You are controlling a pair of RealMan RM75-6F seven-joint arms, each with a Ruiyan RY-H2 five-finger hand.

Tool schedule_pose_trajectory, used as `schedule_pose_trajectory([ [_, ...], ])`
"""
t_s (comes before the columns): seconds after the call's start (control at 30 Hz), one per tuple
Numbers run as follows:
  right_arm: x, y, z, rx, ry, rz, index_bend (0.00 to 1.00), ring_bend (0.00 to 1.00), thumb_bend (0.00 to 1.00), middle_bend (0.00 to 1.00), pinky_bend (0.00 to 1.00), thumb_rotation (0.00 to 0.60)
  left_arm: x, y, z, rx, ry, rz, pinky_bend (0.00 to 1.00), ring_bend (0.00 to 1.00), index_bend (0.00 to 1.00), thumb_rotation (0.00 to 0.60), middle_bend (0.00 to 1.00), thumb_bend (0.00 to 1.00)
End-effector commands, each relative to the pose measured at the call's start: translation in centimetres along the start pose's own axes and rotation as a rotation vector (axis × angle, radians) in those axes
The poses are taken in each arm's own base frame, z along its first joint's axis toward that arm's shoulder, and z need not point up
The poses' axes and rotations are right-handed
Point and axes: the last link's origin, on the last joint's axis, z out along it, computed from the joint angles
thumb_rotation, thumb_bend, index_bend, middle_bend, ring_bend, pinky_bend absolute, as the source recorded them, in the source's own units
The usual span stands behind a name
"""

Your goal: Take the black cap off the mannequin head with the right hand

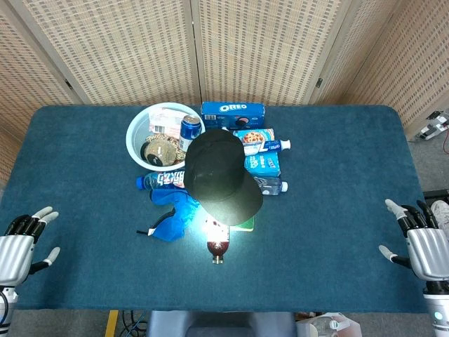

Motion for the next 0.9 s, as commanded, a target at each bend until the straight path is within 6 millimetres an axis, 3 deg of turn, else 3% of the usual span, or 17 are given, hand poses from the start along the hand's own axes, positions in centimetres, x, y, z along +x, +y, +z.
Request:
schedule_pose_trajectory([
  [0.03,0.0,0.0,0.0,0.004,-0.001,-0.001,0.14,0.17,0.03,0.27,0.10,0.600,0.0,0.0,-0.1,0.000,0.000,-0.002,0.15,0.21,0.22,0.600,0.17,0.23],
  [0.47,-0.1,-0.7,0.6,0.057,0.021,0.004,0.15,0.17,0.03,0.27,0.10,0.600,0.1,0.1,-0.3,0.003,-0.004,0.000,0.15,0.21,0.22,0.600,0.17,0.23],
  [0.63,-0.2,-2.0,1.5,0.110,0.019,0.013,0.27,0.17,0.16,0.27,0.10,0.600,0.1,0.3,-0.5,0.007,-0.020,-0.003,0.15,0.21,0.22,0.600,0.17,0.23],
  [0.7,-0.2,-2.7,2.2,0.142,0.031,0.015,0.32,0.16,0.16,0.27,0.10,0.600,0.1,0.3,-0.6,0.011,-0.024,-0.004,0.15,0.21,0.22,0.600,0.17,0.23],
  [0.77,-0.3,-3.5,3.1,0.173,0.040,0.009,0.35,0.13,0.15,0.27,0.10,0.600,0.2,0.3,-0.7,0.014,-0.020,-0.007,0.15,0.21,0.22,0.600,0.17,0.23],
  [0.9,-0.3,-5.1,4.4,0.223,0.050,0.013,0.35,0.06,0.03,0.25,0.10,0.600,0.2,0.2,-0.8,0.018,-0.019,-0.012,0.15,0.21,0.23,0.600,0.17,0.23],
])
